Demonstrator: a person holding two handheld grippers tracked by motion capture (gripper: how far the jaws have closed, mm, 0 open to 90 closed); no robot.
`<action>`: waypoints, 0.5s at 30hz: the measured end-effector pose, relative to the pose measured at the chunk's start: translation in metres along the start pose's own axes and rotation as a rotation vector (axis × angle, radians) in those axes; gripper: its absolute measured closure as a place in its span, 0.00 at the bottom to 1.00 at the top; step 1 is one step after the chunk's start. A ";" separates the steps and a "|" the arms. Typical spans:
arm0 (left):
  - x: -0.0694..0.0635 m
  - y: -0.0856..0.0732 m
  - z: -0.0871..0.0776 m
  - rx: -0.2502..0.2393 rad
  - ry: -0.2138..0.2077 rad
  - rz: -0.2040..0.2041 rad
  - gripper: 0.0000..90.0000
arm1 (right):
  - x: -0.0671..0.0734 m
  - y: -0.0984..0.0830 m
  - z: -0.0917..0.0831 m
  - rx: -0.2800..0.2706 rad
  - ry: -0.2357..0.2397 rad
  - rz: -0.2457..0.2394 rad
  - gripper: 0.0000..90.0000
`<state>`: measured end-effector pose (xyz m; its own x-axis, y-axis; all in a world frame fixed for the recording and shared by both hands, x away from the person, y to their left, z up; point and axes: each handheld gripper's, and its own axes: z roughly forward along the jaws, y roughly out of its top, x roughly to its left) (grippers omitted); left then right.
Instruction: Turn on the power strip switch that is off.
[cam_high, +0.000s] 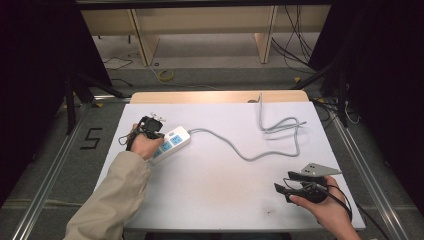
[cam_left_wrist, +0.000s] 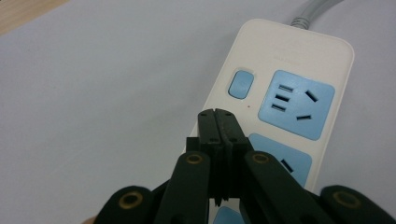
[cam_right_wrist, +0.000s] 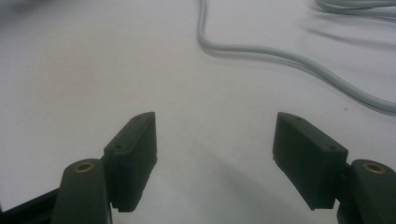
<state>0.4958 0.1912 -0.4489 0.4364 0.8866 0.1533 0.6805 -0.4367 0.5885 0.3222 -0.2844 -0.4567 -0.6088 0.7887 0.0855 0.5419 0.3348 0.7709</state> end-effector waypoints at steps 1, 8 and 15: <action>0.000 0.000 0.000 -0.003 0.001 -0.001 1.00 | 0.000 0.000 0.000 0.000 0.000 -0.001 0.35; -0.001 0.000 0.001 -0.002 0.004 0.002 1.00 | 0.000 0.000 0.000 0.002 0.000 -0.001 0.35; -0.003 0.001 0.002 0.010 0.013 0.021 1.00 | 0.000 0.000 0.000 0.001 -0.001 -0.002 0.35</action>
<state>0.4966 0.1881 -0.4502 0.4430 0.8790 0.1764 0.6768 -0.4569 0.5772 0.3218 -0.2846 -0.4568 -0.6094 0.7884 0.0837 0.5417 0.3369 0.7701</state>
